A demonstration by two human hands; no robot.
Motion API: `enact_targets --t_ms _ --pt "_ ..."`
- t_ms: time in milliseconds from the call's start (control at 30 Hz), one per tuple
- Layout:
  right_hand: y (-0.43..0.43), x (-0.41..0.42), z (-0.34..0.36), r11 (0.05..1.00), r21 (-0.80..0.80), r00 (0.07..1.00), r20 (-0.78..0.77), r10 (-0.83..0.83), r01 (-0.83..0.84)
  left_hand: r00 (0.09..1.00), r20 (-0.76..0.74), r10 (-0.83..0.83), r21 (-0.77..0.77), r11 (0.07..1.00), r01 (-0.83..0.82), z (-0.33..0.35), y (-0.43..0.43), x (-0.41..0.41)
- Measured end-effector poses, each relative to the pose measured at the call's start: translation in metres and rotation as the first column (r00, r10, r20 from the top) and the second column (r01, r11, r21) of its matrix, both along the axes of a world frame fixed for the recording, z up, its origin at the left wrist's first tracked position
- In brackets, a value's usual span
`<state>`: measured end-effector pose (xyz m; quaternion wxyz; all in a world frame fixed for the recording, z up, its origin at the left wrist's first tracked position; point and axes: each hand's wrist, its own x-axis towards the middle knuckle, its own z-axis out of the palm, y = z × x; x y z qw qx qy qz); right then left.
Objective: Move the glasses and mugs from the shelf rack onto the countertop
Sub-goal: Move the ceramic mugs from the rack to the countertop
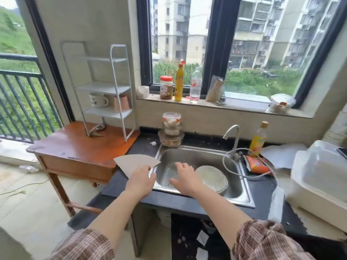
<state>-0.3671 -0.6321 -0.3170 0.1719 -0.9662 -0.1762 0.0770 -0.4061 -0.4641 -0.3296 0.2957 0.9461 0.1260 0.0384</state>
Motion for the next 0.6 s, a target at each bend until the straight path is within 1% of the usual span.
enact_targets --t_ms 167,300,433,600 --pt "0.087 0.084 0.009 0.996 -0.004 0.995 -0.023 0.093 -0.093 0.992 -0.035 0.124 0.055 0.991 -0.122 0.013 0.082 0.065" --pt "0.153 0.131 0.017 0.986 -0.01 0.986 -0.02 0.166 -0.166 0.973 -0.045 0.224 0.082 0.972 -0.22 0.018 0.147 0.101" --pt "0.217 0.165 0.018 0.968 -0.006 0.968 -0.009 0.25 -0.25 0.946 -0.036 0.322 0.05 0.946 -0.321 0.013 0.209 0.133" --pt "0.305 0.209 0.014 0.957 0.039 0.957 0.021 0.288 -0.289 0.936 -0.014 0.352 -0.032 0.935 -0.353 0.007 0.29 0.185"
